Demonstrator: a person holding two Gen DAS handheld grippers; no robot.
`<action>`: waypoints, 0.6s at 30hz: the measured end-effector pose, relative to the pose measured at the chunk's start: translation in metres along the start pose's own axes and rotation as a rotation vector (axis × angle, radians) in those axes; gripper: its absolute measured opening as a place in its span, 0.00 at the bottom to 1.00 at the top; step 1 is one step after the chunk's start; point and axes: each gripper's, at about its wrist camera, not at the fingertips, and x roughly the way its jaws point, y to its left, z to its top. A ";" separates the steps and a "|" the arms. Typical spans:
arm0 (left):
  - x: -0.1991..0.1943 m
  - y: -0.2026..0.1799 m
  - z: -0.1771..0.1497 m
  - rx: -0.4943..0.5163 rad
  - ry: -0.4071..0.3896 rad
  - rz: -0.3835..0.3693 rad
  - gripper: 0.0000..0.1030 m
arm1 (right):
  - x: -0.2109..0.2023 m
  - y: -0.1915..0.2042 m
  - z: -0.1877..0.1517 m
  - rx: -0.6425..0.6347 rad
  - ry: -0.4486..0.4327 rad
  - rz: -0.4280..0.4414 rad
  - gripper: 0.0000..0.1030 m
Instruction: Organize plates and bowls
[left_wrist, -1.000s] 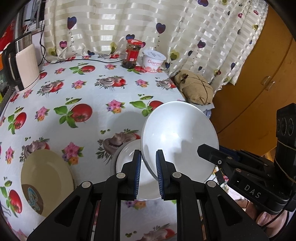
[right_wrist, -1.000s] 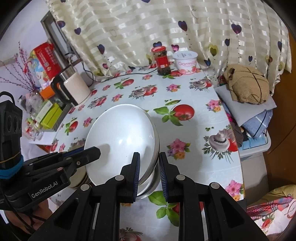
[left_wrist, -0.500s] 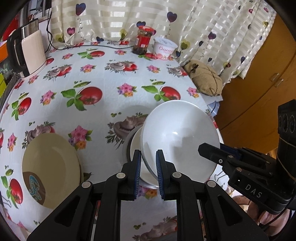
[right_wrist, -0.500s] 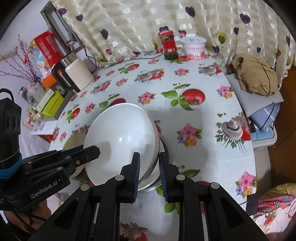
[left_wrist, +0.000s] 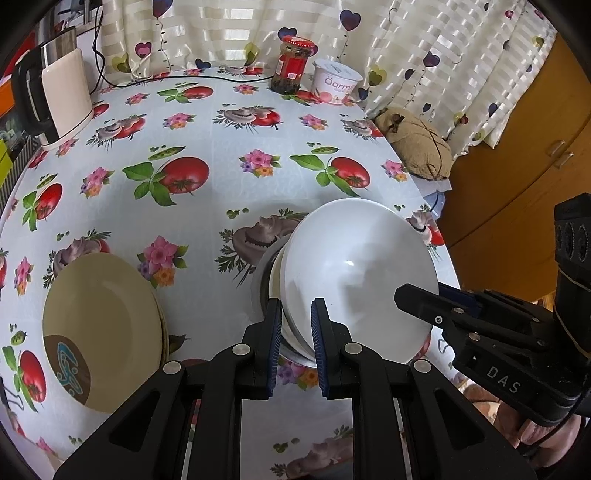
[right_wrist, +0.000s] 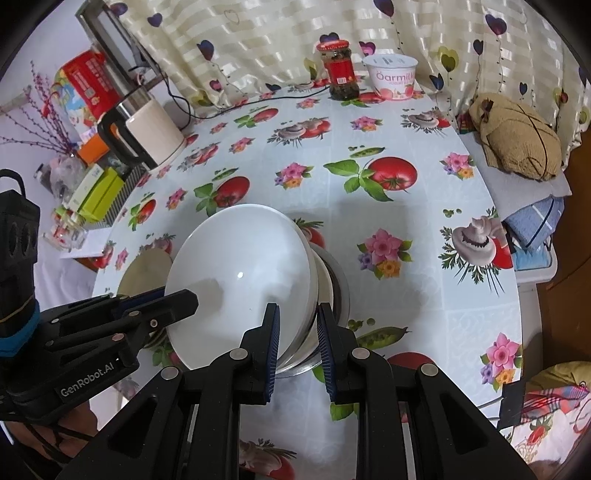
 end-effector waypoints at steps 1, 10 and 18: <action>0.001 0.001 0.000 0.000 0.003 -0.001 0.17 | 0.001 0.000 0.000 -0.001 0.004 0.000 0.20; 0.009 0.002 0.000 -0.002 0.031 -0.007 0.17 | 0.010 -0.002 0.001 -0.002 0.033 -0.005 0.22; 0.015 0.005 0.000 -0.007 0.039 -0.010 0.17 | 0.017 -0.004 0.001 -0.001 0.048 -0.016 0.22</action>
